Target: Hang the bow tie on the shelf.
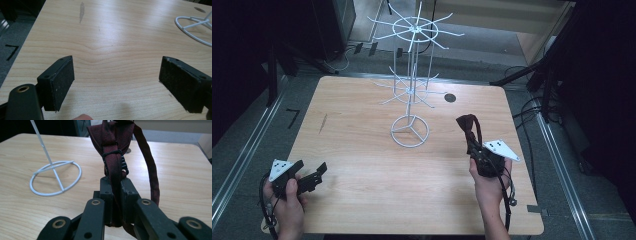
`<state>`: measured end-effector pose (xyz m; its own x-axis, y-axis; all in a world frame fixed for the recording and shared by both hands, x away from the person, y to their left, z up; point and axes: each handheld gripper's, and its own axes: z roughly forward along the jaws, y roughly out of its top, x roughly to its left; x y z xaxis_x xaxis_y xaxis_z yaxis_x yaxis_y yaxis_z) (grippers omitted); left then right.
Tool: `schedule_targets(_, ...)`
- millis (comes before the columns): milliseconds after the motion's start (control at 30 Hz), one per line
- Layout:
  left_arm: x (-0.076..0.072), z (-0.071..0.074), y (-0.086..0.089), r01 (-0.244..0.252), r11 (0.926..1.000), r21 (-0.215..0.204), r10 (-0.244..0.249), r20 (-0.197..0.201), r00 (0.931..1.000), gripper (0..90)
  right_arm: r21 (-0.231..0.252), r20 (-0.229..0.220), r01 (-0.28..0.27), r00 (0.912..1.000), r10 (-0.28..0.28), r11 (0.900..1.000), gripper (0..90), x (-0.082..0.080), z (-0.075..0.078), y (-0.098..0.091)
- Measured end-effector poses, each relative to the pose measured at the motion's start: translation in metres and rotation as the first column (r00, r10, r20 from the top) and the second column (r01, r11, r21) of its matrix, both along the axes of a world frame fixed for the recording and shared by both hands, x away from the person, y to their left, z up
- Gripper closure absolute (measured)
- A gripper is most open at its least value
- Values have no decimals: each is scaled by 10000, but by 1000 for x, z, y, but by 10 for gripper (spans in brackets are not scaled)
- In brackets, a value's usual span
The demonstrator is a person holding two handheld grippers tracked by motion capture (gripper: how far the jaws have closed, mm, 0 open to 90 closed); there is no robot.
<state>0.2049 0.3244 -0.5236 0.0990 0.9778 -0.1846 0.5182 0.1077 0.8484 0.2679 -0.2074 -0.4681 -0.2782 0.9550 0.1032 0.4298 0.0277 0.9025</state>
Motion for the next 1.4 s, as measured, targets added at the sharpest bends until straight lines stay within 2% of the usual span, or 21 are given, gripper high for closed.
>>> schedule_targets(533,0,0,1,-44,10000,-66,44,-6,10000,136,49,884,-429,9952,423,9991,836,-5,32,19)
schedule_targets(900,0,0,1,-55,10000,-66,55,-5,10000,136,158,1255,-781,9892,755,9968,836,-8,46,33)
schedule_targets(1133,0,0,0,-62,10000,-69,62,6,10000,136,115,1584,-1113,9814,1081,9937,835,-11,60,44)
schedule_targets(1400,0,0,1,-82,9999,-89,82,23,10000,136,206,2056,-1458,9688,1386,9891,835,-12,73,60)
